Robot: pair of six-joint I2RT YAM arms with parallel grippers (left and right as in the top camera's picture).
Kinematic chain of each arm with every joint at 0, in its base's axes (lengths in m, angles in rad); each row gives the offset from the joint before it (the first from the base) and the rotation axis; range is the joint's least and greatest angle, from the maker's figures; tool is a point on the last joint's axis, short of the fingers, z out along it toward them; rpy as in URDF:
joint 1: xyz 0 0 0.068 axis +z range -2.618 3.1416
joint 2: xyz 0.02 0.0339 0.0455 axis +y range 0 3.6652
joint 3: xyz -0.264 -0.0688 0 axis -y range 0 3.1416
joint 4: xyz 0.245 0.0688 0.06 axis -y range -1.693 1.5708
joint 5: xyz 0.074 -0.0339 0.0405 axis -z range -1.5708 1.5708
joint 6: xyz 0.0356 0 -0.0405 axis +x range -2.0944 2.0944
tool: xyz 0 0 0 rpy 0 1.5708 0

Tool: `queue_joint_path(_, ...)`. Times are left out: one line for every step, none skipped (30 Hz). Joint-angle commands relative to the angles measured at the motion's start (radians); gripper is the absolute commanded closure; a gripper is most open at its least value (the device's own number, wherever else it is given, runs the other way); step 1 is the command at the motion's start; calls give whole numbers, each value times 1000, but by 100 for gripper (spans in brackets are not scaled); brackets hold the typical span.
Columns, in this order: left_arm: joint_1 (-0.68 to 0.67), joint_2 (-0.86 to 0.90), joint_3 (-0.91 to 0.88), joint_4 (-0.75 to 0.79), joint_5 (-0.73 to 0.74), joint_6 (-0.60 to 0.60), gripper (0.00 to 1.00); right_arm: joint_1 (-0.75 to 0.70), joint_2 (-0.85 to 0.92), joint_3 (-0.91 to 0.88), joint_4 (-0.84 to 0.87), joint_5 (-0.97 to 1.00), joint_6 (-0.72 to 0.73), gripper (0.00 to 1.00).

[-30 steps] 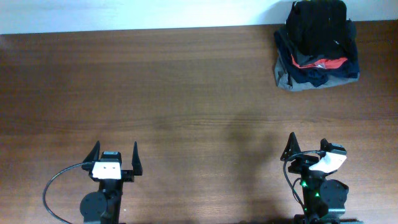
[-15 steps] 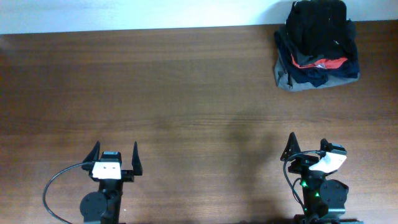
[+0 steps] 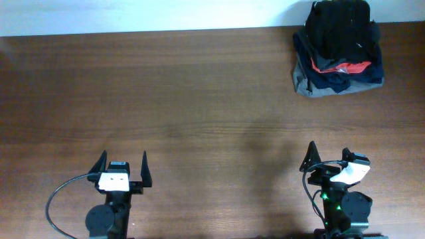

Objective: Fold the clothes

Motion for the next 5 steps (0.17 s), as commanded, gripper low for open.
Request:
queue_joint_path(5,-9,-9,-1,-10,17,1,-5,-10,-11,4,-6,8,1)
queue_joint_path(5,-9,-9,-1,-10,17,1,-5,-10,-11,4,-6,8,1)
queue_joint_path(5,-9,-9,-1,-10,17,1,-5,-10,-11,4,-6,8,1)
queue_joint_path(5,-9,-9,-1,-10,17,1,-5,-10,-11,4,-6,8,1)
queue_joint_path(5,-9,-9,-1,-10,17,1,-5,-10,-11,4,-6,8,1)
